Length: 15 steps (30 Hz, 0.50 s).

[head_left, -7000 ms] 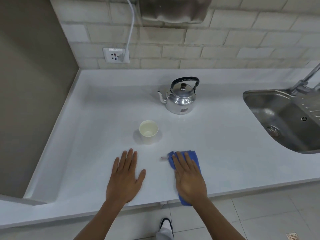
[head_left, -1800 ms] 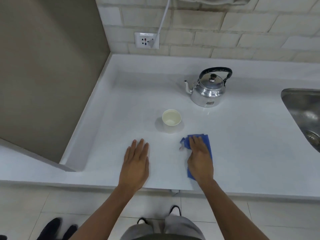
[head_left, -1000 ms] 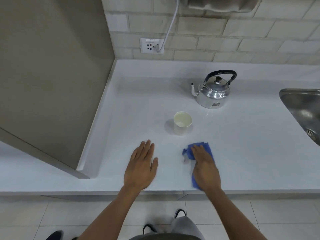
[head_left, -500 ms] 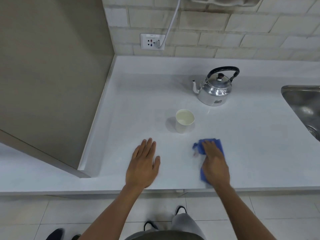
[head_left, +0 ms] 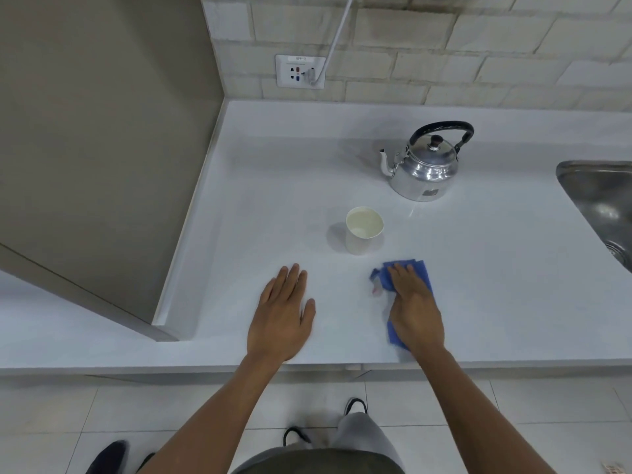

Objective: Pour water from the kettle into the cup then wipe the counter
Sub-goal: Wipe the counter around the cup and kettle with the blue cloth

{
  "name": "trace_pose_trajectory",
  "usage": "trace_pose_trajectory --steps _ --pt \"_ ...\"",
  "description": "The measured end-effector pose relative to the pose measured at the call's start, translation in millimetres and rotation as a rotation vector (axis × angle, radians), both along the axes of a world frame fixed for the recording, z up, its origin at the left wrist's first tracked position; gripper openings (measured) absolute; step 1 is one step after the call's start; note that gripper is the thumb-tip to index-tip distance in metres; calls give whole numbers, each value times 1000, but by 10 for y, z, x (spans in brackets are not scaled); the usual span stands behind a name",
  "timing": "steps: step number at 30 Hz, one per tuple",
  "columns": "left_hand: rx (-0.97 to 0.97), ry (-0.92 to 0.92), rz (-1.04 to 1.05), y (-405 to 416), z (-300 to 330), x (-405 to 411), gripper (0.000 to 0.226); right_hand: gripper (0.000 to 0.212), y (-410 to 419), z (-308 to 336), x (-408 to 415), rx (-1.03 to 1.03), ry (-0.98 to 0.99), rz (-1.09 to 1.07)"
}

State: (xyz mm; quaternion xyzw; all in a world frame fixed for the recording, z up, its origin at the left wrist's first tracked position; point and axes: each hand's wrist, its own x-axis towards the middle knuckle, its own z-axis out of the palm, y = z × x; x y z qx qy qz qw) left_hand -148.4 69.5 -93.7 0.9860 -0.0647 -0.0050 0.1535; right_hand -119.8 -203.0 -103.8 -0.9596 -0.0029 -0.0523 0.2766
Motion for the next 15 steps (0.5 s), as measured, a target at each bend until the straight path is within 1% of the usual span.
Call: trace_pose_trajectory --steps 2,3,6,8,9,12,13,15 --pt "-7 -1 8 0 3 -6 68 54 147 45 187 18 -8 -60" --pt "-9 2 5 4 4 -7 69 56 275 61 196 26 -8 -43" --pt "-1 -3 4 -1 2 -7 72 60 494 22 -77 14 -31 148" --pt "-15 -9 3 -4 17 -8 72 62 379 -56 -282 1 -71 240" --pt "-19 -5 3 -3 21 -15 72 62 277 -56 -308 2 -76 246" --pt "-16 5 10 -12 22 -12 70 57 130 -11 -152 -15 -58 122" --pt "-10 3 12 -21 20 -5 69 57 178 11 -48 -15 -52 75" --pt "-1 -3 11 -24 16 2 69 60 417 32 85 -22 -54 70"
